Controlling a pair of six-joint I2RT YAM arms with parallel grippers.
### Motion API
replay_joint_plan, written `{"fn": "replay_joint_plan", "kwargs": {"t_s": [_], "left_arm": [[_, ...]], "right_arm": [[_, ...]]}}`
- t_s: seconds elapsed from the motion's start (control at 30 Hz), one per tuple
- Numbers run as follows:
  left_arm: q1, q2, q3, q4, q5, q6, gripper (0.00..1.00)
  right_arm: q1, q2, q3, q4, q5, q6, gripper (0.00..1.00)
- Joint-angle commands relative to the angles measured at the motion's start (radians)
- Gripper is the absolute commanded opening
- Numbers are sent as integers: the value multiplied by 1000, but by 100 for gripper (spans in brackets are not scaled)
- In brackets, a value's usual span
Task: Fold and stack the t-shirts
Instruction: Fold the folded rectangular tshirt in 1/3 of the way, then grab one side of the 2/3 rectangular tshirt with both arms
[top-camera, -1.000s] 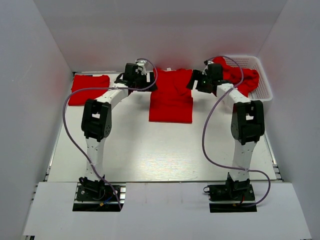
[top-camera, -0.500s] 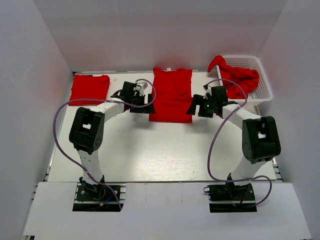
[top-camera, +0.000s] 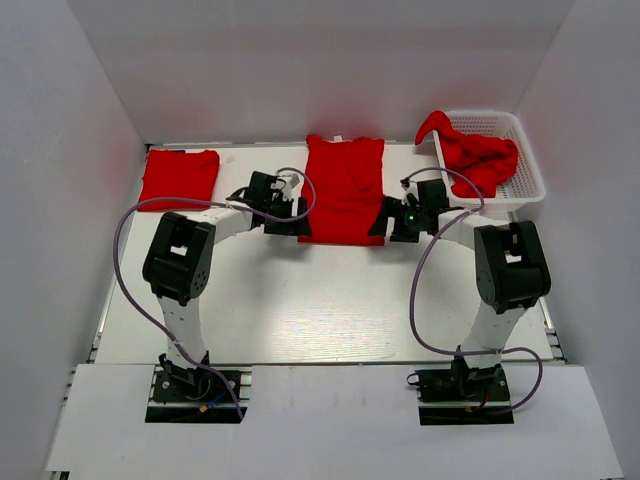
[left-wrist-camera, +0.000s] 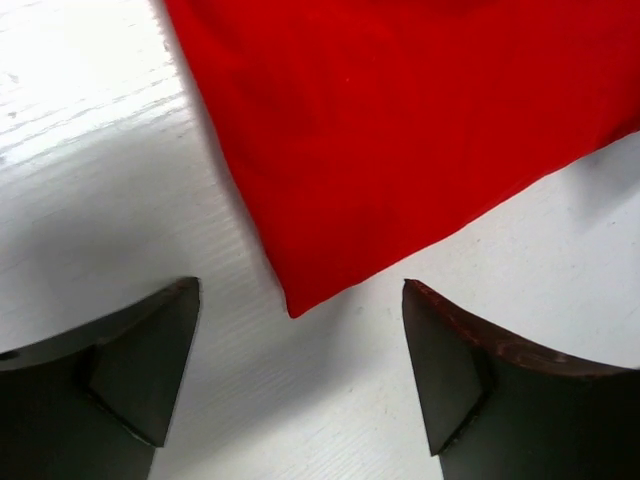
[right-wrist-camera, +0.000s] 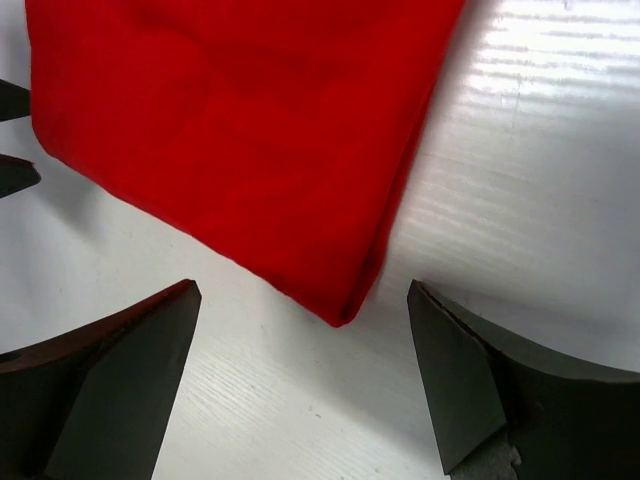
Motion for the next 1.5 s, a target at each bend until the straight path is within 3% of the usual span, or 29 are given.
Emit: {"fn": "replay_joint_plan", "kwargs": {"t_s": [0.0,0.1,0.17,0.23,0.27,0.3,0.37,0.4,0.57,0.8,0.97,1.2,1.37,1.47], "left_arm": [[-24,7,-8,19,29,26,88],[-33,27,-20,21,38,26,75],[-33,47,-30,47,28,12,61],[-42,73,-30,59,37,3,48],[-42,83,-8,59,37,3,22],[-42,92,-8,46,37,3,1],[-51,78,4,36,28,3,0],[-52,63,-13,47,28,3,0],[-52,-61,-83,38,18,-6,0],[-102,-273,-215,-111,89,-73,0],[-133,-448,-267,-233,129,-103,0],[-142,-519,-153,-252,113,-103,0],[-122,-424,-10,-234,20,-132,0],[-113,-318,151,-290,-136,-141,0]], "right_arm": [[5,30,4,36,-44,18,90],[6,35,-5,63,-59,25,90],[8,42,-18,66,-74,30,83],[6,50,-21,72,-85,28,63],[8,55,-21,74,-88,28,33],[11,61,-21,75,-88,24,23],[9,55,-18,69,-96,24,2],[9,36,-18,65,-90,22,0],[11,-83,-67,48,-88,-2,0],[26,-379,-296,-151,-104,-4,0],[32,-582,-326,-317,-107,-35,0],[26,-648,-226,-394,-61,-45,0],[19,-593,-127,-299,24,-2,0],[12,-535,-64,-244,71,13,0]]}}
